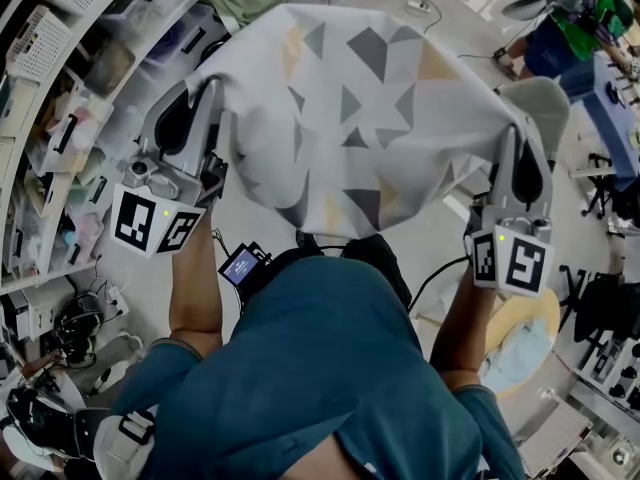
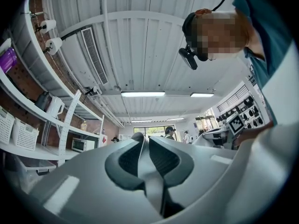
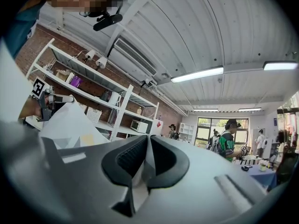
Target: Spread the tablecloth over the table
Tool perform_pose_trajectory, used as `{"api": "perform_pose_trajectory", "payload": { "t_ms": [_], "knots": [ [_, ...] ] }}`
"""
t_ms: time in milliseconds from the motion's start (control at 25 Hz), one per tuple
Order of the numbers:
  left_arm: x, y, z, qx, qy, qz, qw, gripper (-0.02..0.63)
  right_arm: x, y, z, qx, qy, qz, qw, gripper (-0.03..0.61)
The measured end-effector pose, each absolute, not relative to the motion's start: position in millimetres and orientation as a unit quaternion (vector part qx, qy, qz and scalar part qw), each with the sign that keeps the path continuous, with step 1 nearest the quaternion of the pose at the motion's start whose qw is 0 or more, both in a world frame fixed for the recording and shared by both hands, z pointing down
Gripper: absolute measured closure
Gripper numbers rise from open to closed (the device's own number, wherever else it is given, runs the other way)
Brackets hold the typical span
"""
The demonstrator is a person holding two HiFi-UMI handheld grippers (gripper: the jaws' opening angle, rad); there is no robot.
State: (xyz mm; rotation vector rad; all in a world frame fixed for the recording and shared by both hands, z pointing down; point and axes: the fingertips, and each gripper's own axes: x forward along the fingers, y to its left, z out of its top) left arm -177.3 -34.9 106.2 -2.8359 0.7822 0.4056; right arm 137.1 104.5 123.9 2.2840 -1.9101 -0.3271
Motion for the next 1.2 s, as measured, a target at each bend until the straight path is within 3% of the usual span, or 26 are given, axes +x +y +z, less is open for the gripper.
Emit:
{"api": "perform_pose_trajectory", "payload": {
  "t_ms": [1200],
  "knots": [
    [-81.0, -104.4, 148.4, -0.900, 0.426, 0.060, 0.073, 0.585, 279.5, -54.4, 168.3, 0.665, -0.740, -0.083, 0.053, 0.560]
  ]
}}
